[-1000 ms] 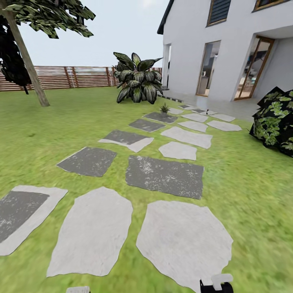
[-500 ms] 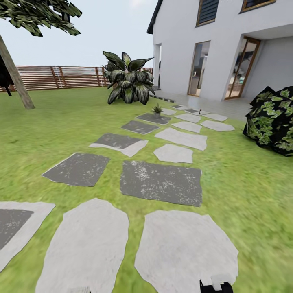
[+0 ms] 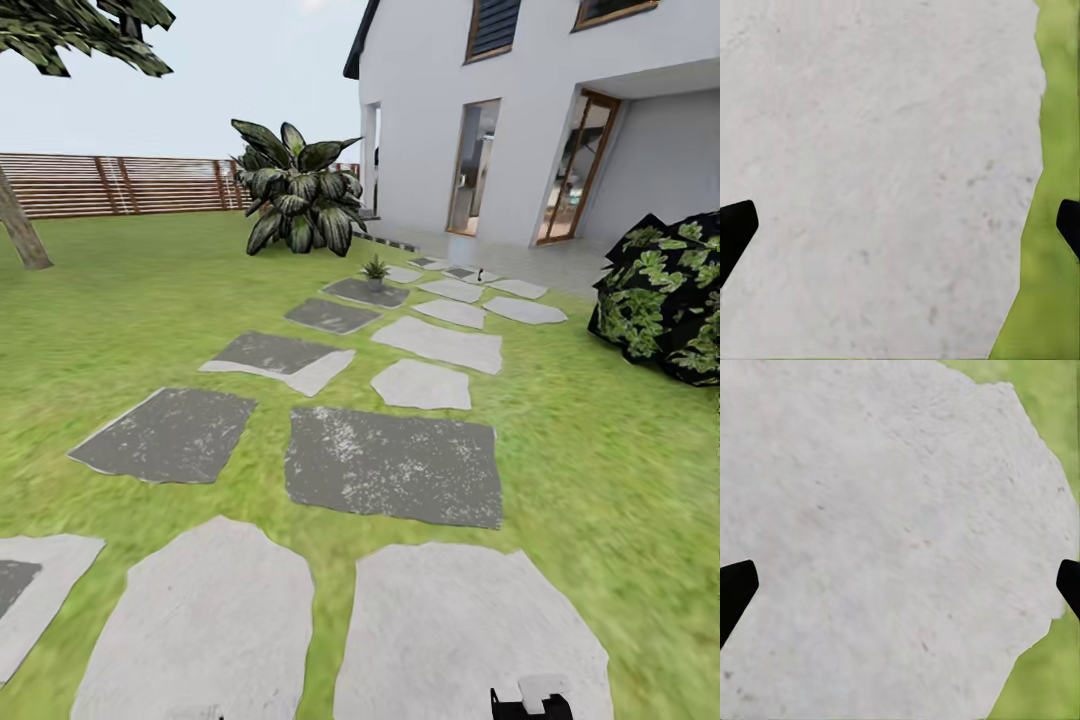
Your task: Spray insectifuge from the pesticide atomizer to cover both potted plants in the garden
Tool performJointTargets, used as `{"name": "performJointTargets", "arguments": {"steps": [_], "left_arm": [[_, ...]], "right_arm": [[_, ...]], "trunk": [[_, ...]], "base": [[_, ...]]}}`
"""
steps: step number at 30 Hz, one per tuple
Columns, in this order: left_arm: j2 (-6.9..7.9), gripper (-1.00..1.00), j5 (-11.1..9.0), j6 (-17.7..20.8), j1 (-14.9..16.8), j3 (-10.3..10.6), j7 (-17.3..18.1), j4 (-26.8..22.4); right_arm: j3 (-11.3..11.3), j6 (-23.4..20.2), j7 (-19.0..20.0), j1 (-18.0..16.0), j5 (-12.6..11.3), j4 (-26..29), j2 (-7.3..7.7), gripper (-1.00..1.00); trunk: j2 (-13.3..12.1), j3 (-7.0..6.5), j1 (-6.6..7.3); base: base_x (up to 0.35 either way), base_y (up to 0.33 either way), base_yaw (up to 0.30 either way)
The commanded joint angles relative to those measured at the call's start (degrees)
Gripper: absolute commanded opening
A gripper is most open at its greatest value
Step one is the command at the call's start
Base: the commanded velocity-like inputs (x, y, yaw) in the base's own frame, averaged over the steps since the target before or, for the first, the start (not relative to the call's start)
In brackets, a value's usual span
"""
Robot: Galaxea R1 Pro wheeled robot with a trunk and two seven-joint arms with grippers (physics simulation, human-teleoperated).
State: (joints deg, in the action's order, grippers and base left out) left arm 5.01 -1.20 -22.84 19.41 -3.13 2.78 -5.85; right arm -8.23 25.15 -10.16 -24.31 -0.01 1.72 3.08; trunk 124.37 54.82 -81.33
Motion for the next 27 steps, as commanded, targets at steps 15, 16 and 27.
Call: {"name": "performJointTargets", "arguments": {"steps": [15,16,27], "left_arm": [[0.0,1.0,-0.12,-0.14,0.02,-0.3,0.29,0.05],[0.0,1.0,-0.12,-0.13,0.02,-0.3,0.29,0.05],[-0.03,1.0,-0.12,-0.11,0.02,-0.3,0.29,0.05]], "right_arm": [[-0.44,0.16,-0.39,0.05,-0.09,-0.05,0.4,1.0],[-0.44,0.16,-0.39,0.05,-0.09,-0.05,0.41,1.0],[-0.47,0.17,-0.39,0.06,-0.01,-0.05,0.44,1.0]], "trunk": [[0.02,0.05,-0.02],[0.02,0.05,-0.02],[0.02,0.05,-0.02]], "base": [[0.324,0.113,-0.017],[0.324,0.11,0.0],[0.326,0.108,0.0]]}}
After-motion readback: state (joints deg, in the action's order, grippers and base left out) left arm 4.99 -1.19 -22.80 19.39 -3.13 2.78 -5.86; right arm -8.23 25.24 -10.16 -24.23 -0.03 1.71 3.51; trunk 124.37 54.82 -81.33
